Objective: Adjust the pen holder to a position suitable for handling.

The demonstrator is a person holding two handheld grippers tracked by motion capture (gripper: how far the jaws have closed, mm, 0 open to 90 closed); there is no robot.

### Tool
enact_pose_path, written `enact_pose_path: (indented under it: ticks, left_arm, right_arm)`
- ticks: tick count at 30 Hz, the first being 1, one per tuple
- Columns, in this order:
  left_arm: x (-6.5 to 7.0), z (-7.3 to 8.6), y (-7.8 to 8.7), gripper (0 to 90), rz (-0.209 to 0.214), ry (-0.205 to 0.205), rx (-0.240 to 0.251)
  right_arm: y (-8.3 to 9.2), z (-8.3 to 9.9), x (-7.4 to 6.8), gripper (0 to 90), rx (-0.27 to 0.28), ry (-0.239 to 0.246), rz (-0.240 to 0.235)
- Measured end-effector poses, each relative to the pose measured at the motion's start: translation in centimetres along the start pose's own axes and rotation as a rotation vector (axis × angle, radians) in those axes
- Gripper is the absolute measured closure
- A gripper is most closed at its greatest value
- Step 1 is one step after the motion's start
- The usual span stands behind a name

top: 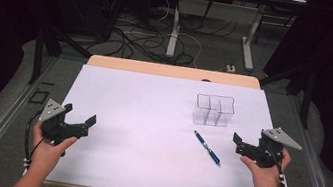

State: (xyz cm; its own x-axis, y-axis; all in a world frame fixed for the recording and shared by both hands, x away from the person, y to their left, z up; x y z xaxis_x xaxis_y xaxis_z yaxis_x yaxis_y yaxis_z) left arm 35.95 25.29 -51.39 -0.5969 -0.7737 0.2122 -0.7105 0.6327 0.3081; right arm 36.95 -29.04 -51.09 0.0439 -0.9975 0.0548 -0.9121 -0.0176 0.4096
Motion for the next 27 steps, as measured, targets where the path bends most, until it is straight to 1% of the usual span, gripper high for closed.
enact_pose_path:
  ticks: [1, 2, 5, 6, 7, 10, 11, 14, 15, 16, 17, 18, 20, 21, 22, 23, 25, 26, 27]
  left_arm:
    - [0.0, 0.0, 0.0, 0.2, -0.001, 0.002, -0.001]
    - [-0.1, 0.0, -0.1, 0.2, -0.003, 0.005, -0.001]
    - [-0.1, 0.1, 0.0, 0.3, -0.006, 0.012, -0.004]
    - [-0.1, 0.1, 0.0, 0.4, -0.008, 0.016, -0.004]
    - [-0.1, 0.1, 0.0, 0.5, -0.01, 0.019, -0.005]
    - [-0.1, 0.2, 0.0, 0.7, -0.015, 0.025, -0.02]
    - [-0.1, 0.2, 0.0, 0.8, -0.014, 0.026, -0.025]
    - [-0.1, 0.3, 0.1, 0.8, -0.017, 0.03, -0.034]
    - [-0.1, 0.2, 0.2, 0.9, -0.02, 0.031, -0.035]
    - [-0.1, 0.2, 0.2, 1.0, -0.02, 0.031, -0.035]
    - [-0.1, 0.2, 0.2, 1.0, -0.021, 0.031, -0.035]
    - [0.0, 0.2, 0.2, 1.0, -0.02, 0.04, -0.033]
    - [-0.1, 0.2, 0.2, 1.0, -0.02, 0.045, -0.036]
    - [-0.1, 0.2, 0.2, 1.0, -0.02, 0.045, -0.036]
    - [-0.1, 0.2, 0.2, 1.0, -0.02, 0.045, -0.036]
    - [0.0, 0.2, 0.2, 1.7, -0.021, 0.049, -0.038]
    - [-0.1, 0.2, 0.2, 1.7, -0.024, 0.047, -0.046]
    - [-0.1, 0.2, 0.2, 1.7, -0.029, 0.046, -0.051]
    - [-0.1, 0.2, 0.2, 1.9, -0.029, 0.046, -0.051]
  right_arm:
    - [0.0, 0.0, 0.0, 0.0, -0.001, 0.008, 0.003]
    - [-0.1, 0.1, 0.0, 0.0, -0.016, 0.012, 0.004]
    - [-0.2, 0.1, -0.1, 0.0, -0.014, 0.009, 0.007]
    - [-0.2, 0.1, -0.1, 0.0, -0.022, 0.013, 0.004]
    - [-0.3, 0.1, -0.2, 0.0, -0.032, 0.017, 0.01]
    - [-0.4, 0.2, -0.3, 0.0, -0.042, 0.023, 0.016]
    - [-0.5, 0.3, -0.5, 0.0, -0.059, 0.024, 0.012]
    - [-0.7, 0.4, -0.6, 0.0, -0.06, 0.029, 0.012]
    - [-0.7, 0.4, -0.8, 0.0, -0.071, 0.035, 0.001]
    - [-0.6, 0.3, -1.1, 0.0, -0.081, 0.027, -0.012]
    - [-0.6, 0.3, -1.1, 0.0, -0.081, 0.027, -0.012]
    - [-0.6, 0.2, -1.5, 0.0, -0.079, 0.046, -0.02]
    - [-0.7, 0.1, -1.9, 0.2, -0.07, 0.053, -0.04]
    - [-0.7, 0.1, -2.1, 1.4, -0.076, 0.044, -0.054]
    - [-0.7, 0.1, -2.1, 1.4, -0.076, 0.044, -0.054]
    - [-0.9, 0.1, -2.3, 3.9, -0.075, 0.063, -0.051]
    - [-0.9, 0.1, -2.5, 5.2, -0.075, 0.063, -0.05]
    - [-1.0, 0.0, -2.6, 7.1, -0.06, 0.073, -0.04]
    - [-1.0, 0.0, -2.6, 7.1, -0.06, 0.073, -0.04]
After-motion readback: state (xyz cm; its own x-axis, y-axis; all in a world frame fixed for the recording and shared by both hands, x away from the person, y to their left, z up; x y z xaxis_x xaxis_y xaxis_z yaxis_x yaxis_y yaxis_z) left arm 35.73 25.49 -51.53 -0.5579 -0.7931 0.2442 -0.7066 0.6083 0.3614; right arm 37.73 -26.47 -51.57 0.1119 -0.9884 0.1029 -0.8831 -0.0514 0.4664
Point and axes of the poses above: each handheld gripper's, and its own axes: y roughly backward along the jaws, z roughly out of its underside, x roughly to its right, the point moved 5 cm from there along -y, roughly forward along the jaws, and after that the axes turned 15 degrees about z, right-handed, at the moved point
